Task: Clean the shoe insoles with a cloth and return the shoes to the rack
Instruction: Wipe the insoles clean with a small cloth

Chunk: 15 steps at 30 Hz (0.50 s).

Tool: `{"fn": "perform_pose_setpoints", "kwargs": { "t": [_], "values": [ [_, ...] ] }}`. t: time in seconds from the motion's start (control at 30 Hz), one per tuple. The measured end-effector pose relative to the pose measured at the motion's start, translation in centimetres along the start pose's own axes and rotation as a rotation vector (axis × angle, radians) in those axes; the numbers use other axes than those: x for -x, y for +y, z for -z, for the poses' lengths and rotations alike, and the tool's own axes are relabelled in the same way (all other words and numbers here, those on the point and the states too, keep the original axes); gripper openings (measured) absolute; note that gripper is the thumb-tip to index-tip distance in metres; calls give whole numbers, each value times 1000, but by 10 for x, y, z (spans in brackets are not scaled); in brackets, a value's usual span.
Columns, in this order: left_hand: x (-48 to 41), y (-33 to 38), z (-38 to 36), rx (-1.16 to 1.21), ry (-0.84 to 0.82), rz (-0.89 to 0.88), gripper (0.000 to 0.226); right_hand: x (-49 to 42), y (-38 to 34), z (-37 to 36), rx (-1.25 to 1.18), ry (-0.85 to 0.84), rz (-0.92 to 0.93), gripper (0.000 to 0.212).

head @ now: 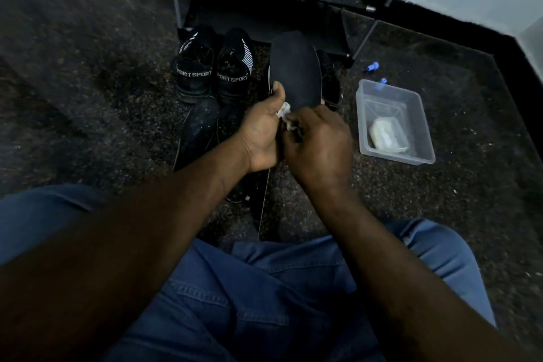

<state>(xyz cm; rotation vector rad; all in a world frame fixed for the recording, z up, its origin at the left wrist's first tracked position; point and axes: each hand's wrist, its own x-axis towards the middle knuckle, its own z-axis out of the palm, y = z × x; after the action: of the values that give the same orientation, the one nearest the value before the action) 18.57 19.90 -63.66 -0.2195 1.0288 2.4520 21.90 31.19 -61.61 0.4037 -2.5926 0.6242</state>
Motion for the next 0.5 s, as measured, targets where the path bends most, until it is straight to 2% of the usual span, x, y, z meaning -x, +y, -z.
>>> {"fn": "perform_pose_setpoints", "kwargs": {
  "t": [0.1,0.2,0.3,0.4,0.5],
  "values": [
    [1,-6,-6,1,53,-23,67,-12,20,4,102,36,-76,17],
    [2,-6,-7,15,75,-37,64,-22,37,11,76,49,-158,17],
    [1,-4,-6,-26,66,-21,62,-15,30,9,38,-1,-88,19],
    [1,-4,-3,-84,81,11,71,2,10,2,-45,-59,13,24],
    [1,-3,1,-77,77,7,81,9,7,1,30,-41,24,24]
  ]
}}
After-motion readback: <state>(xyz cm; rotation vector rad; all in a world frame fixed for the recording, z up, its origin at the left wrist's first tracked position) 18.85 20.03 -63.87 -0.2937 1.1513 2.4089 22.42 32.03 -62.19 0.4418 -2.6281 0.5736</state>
